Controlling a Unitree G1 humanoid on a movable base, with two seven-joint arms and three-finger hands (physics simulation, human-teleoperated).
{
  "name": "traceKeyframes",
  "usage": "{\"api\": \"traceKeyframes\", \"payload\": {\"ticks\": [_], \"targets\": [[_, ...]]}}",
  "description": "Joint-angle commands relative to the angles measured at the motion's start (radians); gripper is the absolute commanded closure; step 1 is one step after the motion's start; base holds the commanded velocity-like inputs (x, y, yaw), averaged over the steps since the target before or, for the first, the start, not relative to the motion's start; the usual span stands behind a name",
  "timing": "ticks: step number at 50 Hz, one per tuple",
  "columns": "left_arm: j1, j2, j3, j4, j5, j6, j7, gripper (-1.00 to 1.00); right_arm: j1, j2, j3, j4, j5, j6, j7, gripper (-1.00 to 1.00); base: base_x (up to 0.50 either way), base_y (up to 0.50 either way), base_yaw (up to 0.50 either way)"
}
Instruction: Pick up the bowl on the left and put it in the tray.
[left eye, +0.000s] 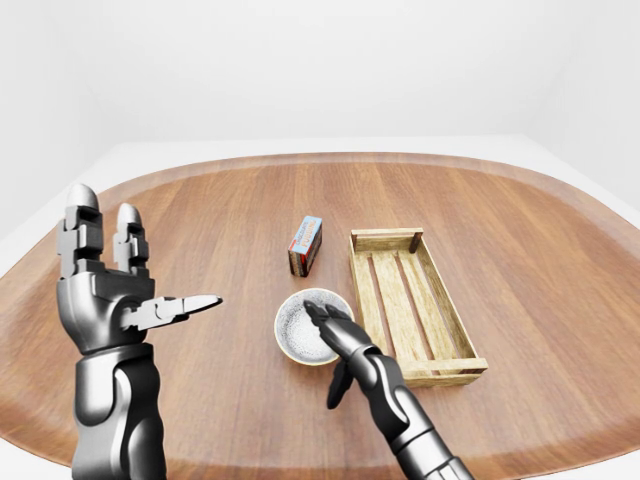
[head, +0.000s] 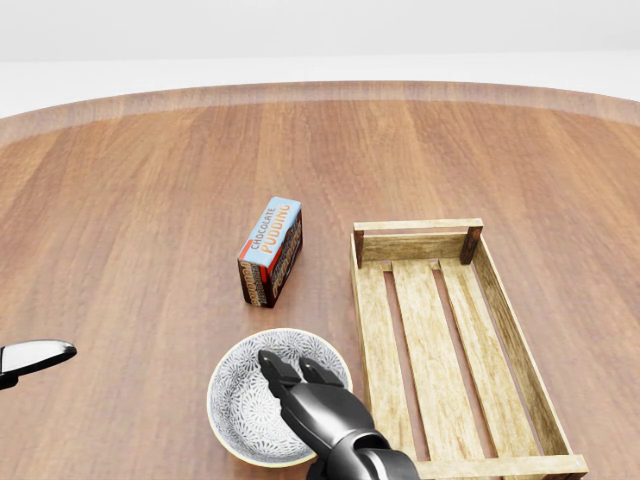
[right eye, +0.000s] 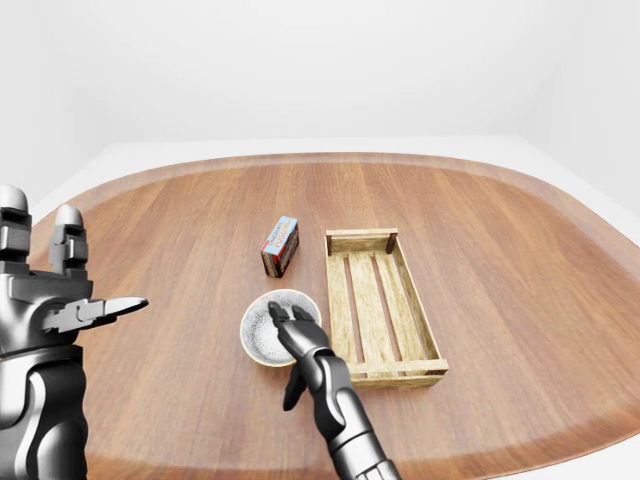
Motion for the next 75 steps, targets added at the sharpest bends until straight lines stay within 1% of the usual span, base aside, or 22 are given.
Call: {"api": "traceKeyframes", "payload": {"ticks": [1,12,23,29,37,43,55,58,59,61,62,63,64,65,75], "targets": [[0.001,0.001,0.001,-0.001,-0.002,0.0,0.0,-1.0,-0.02,0.009,-0.005,0.054,0.02,0.0,-0.025,-1.0,0.0,0.0,0.0],[-0.003,0.004,0.005,0.001,-0.006,0.0,0.003,-1.0,-0.028,0.016,-0.001,0.077,0.024,0.0,-0.033,-1.0,0.0,0.0,0.0],[-0.002,0.004,0.005,0.002,-0.007,0.0,0.003,-1.0,-0.043,0.032,-0.001,0.168,0.051,0.0,-0.089,-1.0,0.0,0.0,0.0],[-0.003,0.004,0.006,0.0,-0.008,0.0,0.004,-1.0,-0.051,0.037,0.004,0.172,0.046,0.0,-0.084,-1.0,0.0,0.0,0.0],[-0.011,0.009,0.011,0.015,-0.012,0.0,0.005,-1.0,-0.07,0.05,-0.002,0.248,0.062,0.0,-0.121,-1.0,0.0,0.0,0.0],[-0.005,0.008,0.008,0.009,-0.013,0.0,0.005,-1.0,-0.073,0.059,0.005,0.265,0.06,0.0,-0.128,-1.0,0.0,0.0,0.0],[-0.009,0.01,0.01,0.01,-0.015,0.0,0.007,-1.0,-0.094,0.067,-0.007,0.34,0.081,0.0,-0.164,-1.0,0.0,0.0,0.0],[-0.008,0.01,0.01,0.01,-0.016,0.0,0.007,-1.0,-0.097,0.069,-0.009,0.36,0.087,0.0,-0.175,-0.71,0.0,0.0,0.0],[-0.008,0.01,0.01,0.01,-0.016,0.0,0.007,-1.0,-0.096,0.069,-0.008,0.361,0.087,0.0,-0.175,-0.55,0.0,0.0,0.0],[-0.007,0.009,0.008,0.011,-0.012,0.0,0.006,-1.0,-0.093,0.07,-0.003,0.354,0.083,0.0,-0.169,-0.4,0.0,0.0,0.0],[-0.008,0.01,0.009,0.011,-0.013,0.0,0.005,-1.0,-0.091,0.07,-0.001,0.348,0.081,0.0,-0.165,0.01,0.0,0.0,0.0],[-0.009,0.01,0.012,0.014,-0.015,0.0,0.004,-1.0,-0.084,0.069,0.005,0.333,0.074,0.0,-0.156,0.65,0.0,0.0,0.0],[-0.009,0.011,0.012,0.014,-0.016,0.0,0.004,-1.0,-0.083,0.069,0.006,0.332,0.074,0.0,-0.156,0.65,0.0,0.0,0.0],[-0.011,0.012,0.016,0.015,-0.019,0.0,0.006,-1.0,-0.079,0.068,0.009,0.321,0.07,0.0,-0.149,1.0,0.0,0.0,0.0],[-0.005,0.009,0.011,0.0,-0.017,0.0,0.008,-1.0,-0.069,0.077,0.02,0.314,0.064,0.0,-0.148,1.0,0.0,0.0,0.0]]}}
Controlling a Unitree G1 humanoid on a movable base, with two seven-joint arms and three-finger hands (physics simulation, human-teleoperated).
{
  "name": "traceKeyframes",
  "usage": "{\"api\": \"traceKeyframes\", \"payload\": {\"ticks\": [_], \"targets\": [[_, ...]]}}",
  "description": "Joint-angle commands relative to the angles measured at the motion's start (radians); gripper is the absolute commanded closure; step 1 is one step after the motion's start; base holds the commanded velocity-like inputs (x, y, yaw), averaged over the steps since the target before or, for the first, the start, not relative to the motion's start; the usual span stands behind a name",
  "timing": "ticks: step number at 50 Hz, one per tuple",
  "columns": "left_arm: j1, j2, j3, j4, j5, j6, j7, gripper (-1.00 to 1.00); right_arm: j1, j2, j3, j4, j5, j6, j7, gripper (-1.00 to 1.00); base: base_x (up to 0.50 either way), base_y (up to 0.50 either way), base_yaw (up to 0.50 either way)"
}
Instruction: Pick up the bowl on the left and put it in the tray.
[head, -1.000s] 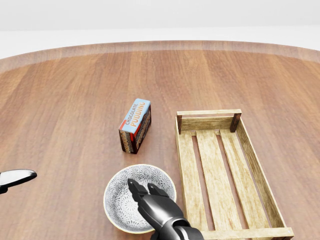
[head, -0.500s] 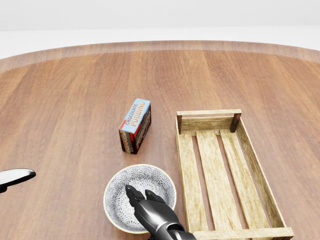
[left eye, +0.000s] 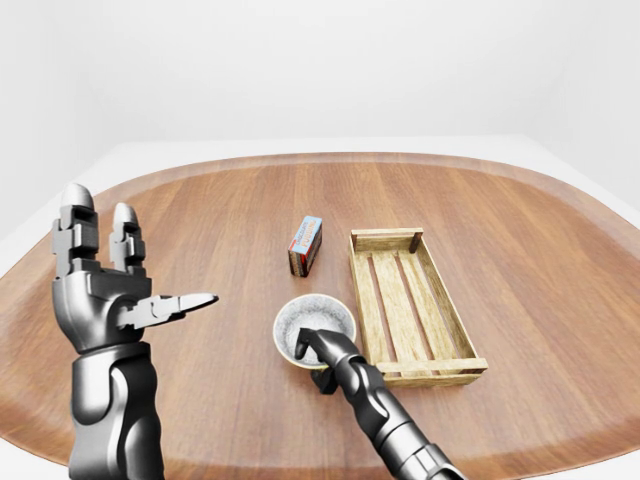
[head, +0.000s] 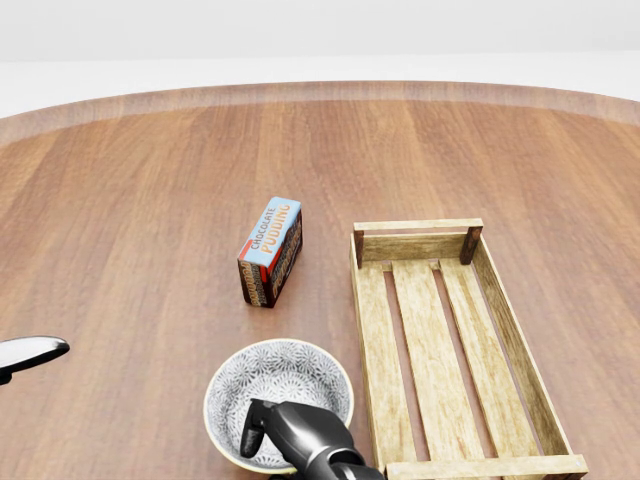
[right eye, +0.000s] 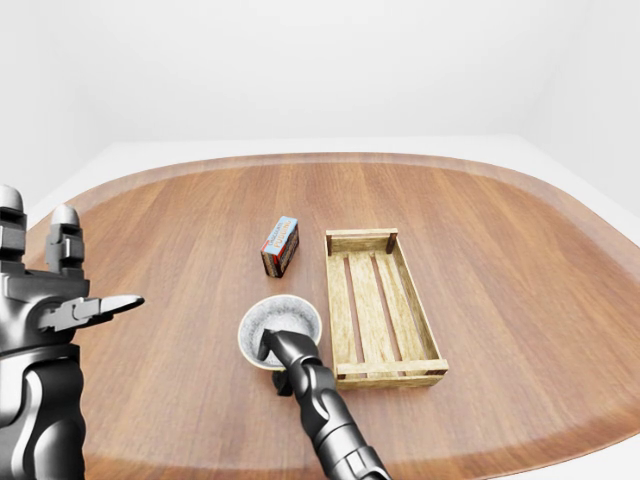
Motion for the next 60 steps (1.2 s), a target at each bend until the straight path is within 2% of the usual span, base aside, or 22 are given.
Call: {"api": "traceKeyframes", "payload": {"ticks": [1,14,26,42,57,60], "targets": [[0.002,-0.001,0.0,-0.011,-0.002,0.0,0.001,-1.0,0.023,0.009,0.02,-0.001,0.007,0.0,0.023,1.0,0.0,0.0,0.0],[0.002,-0.003,-0.002,-0.005,0.002,0.0,-0.001,-1.0,0.026,0.012,0.034,-0.05,-0.018,0.0,0.056,1.0,0.0,0.0,0.0],[0.004,-0.004,-0.003,-0.011,0.0,0.0,-0.001,-1.0,0.019,0.023,0.058,-0.128,-0.094,0.0,0.128,1.0,0.0,0.0,0.0],[0.004,-0.005,-0.006,-0.006,0.005,0.0,-0.002,-1.0,0.04,0.019,0.084,-0.427,-0.255,0.0,0.337,1.0,0.0,0.0,0.0],[0.006,-0.006,-0.003,-0.012,0.003,0.0,-0.003,-1.0,0.018,0.01,0.044,-0.625,-0.341,0.0,0.479,1.0,0.0,0.0,0.0],[0.006,-0.006,-0.002,-0.015,0.0,0.0,-0.001,-1.0,0.005,-0.003,0.014,-0.694,-0.352,0.0,0.522,1.0,0.0,0.0,0.0]]}}
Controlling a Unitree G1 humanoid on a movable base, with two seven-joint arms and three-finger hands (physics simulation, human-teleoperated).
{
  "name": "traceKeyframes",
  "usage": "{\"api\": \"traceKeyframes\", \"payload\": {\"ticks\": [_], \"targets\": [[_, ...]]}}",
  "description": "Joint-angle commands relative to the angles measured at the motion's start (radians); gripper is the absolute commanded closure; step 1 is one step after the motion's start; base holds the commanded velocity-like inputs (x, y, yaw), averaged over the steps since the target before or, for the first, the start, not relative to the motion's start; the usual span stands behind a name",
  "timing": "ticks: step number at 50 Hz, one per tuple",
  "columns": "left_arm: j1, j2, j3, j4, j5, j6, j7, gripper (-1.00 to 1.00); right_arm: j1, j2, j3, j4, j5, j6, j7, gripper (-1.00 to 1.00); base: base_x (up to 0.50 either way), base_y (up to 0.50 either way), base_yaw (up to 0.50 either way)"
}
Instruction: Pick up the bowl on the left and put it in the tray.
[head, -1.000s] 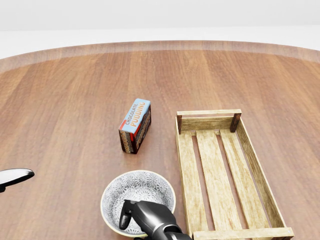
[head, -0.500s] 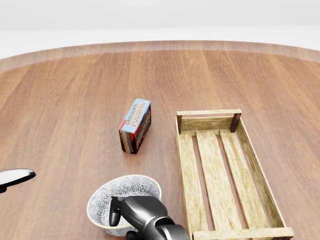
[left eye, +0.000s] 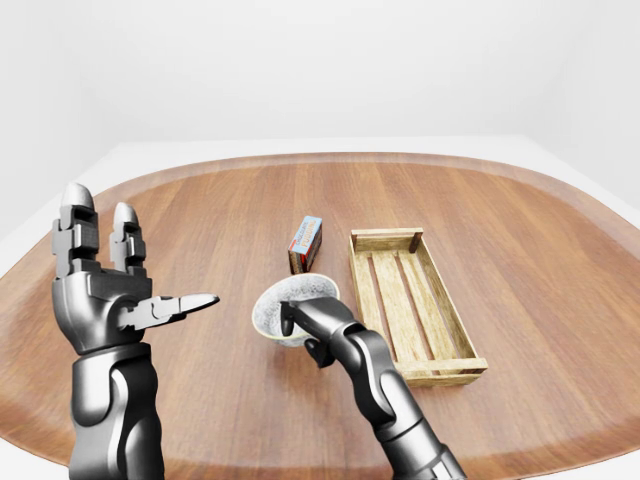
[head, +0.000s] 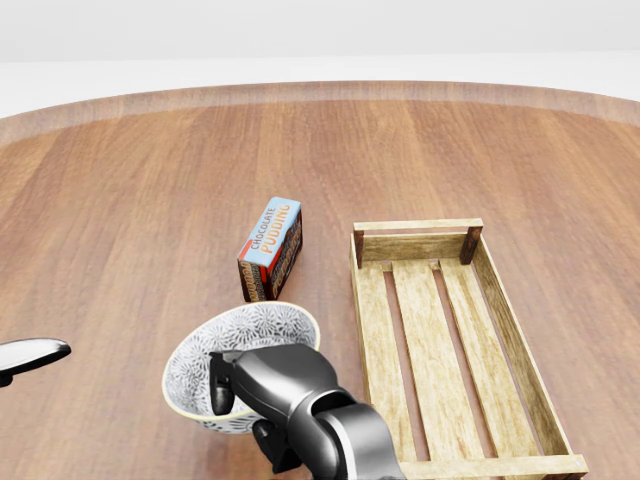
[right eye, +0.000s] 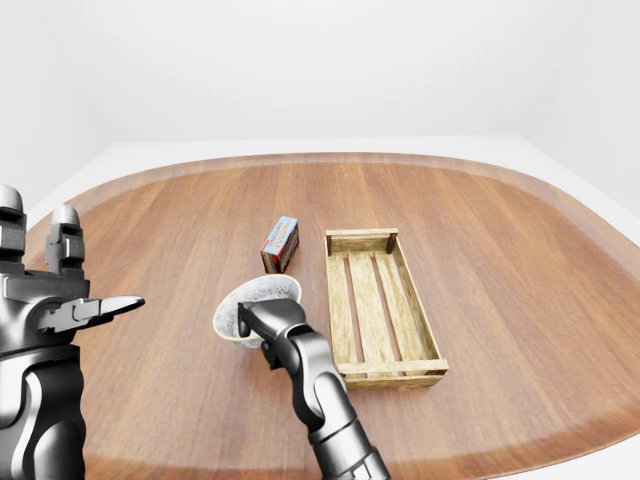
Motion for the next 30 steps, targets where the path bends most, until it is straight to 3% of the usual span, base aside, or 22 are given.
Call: {"api": "traceKeyframes", "payload": {"ticks": [1,30], "targets": [[0.001,0.0,0.001,-0.006,-0.001,0.0,0.001,-1.0,-0.023,-0.018,-0.05,-0.194,-0.097,0.0,0.128,1.0,0.0,0.0,0.0],[0.007,-0.009,-0.011,-0.009,0.012,0.0,-0.004,-1.0,-0.026,-0.175,-0.29,-0.515,-0.077,0.0,0.145,1.0,0.0,0.0,0.0]]}}
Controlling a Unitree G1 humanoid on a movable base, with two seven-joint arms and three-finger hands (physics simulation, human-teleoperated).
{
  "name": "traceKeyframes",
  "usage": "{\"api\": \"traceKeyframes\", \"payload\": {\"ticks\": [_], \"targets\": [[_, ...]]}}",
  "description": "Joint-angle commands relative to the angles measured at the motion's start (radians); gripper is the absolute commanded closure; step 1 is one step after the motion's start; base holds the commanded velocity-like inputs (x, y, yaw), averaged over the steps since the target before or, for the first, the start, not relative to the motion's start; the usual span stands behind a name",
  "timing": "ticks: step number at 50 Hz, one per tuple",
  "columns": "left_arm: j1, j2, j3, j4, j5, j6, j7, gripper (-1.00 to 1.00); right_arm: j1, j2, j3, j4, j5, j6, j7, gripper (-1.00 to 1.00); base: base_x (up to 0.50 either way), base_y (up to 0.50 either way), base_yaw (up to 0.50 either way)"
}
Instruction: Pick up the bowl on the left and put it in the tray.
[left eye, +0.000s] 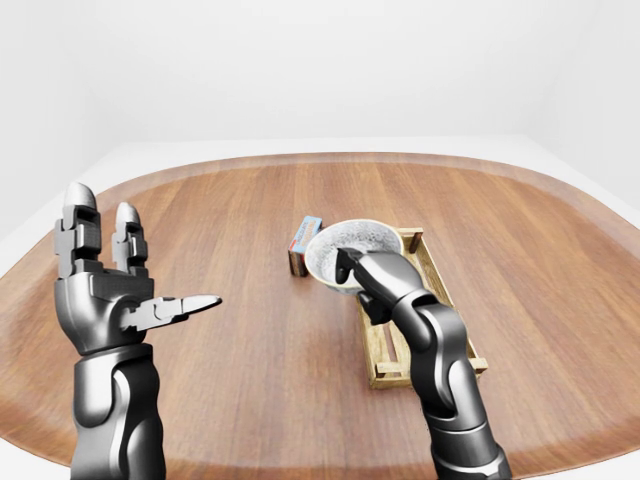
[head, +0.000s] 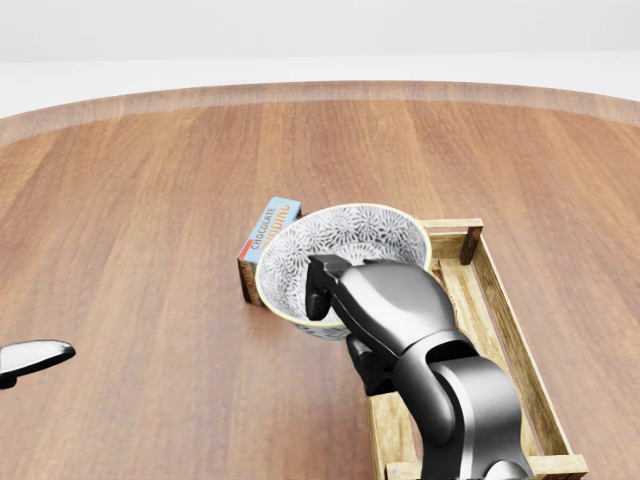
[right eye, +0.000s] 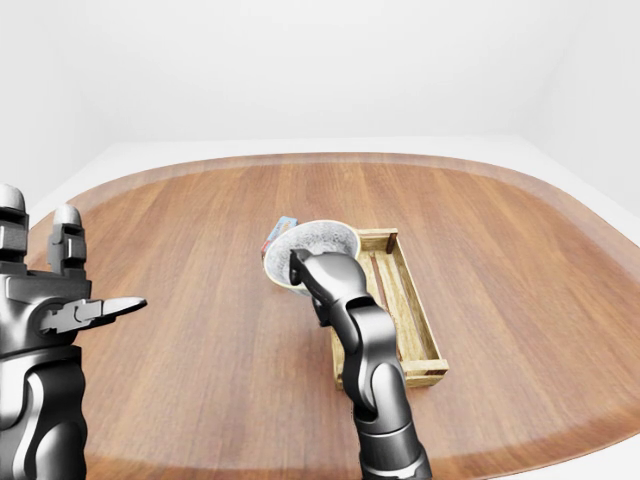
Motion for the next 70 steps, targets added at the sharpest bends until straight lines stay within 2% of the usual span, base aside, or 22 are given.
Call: {"api": "traceKeyframes", "payload": {"ticks": [1,10,17,20,26,37,45,70], "targets": [[0.002,-0.003,-0.002,0.002,0.004,0.0,-0.003,-1.0,-0.005,-0.065,-0.1,-0.1,0.011,0.0,0.0,1.0,0.0,0.0,0.0],[0.003,-0.002,0.0,-0.008,0.002,0.0,-0.001,-1.0,-0.04,-0.121,-0.163,-0.074,0.08,0.0,0.0,1.0,0.0,0.0,0.0],[0.003,-0.002,0.002,-0.008,0.002,0.0,-0.002,-1.0,-0.057,-0.153,-0.181,-0.027,0.151,0.0,0.0,1.0,0.0,0.0,0.0],[0.002,-0.002,0.001,-0.003,0.003,0.0,-0.003,-1.0,-0.04,-0.154,-0.156,-0.056,0.139,0.0,0.0,1.0,0.0,0.0,0.0],[0.004,-0.004,-0.001,-0.002,0.005,0.0,-0.004,-1.0,-0.044,-0.169,-0.186,-0.029,0.183,0.0,0.0,1.0,0.0,0.0,0.0],[0.002,-0.004,-0.005,0.006,0.01,0.0,-0.004,-1.0,-0.052,-0.233,-0.259,0.037,0.359,0.0,0.0,1.0,0.0,0.0,0.0],[0.002,-0.004,-0.005,0.008,0.011,0.0,-0.006,-1.0,-0.059,-0.262,-0.263,0.06,0.411,0.0,-0.055,1.0,0.0,0.0,0.0],[0.004,-0.004,-0.005,0.004,0.008,0.0,-0.006,-1.0,-0.079,-0.26,-0.262,0.236,0.552,0.0,-0.289,1.0,0.0,0.0,0.0]]}}
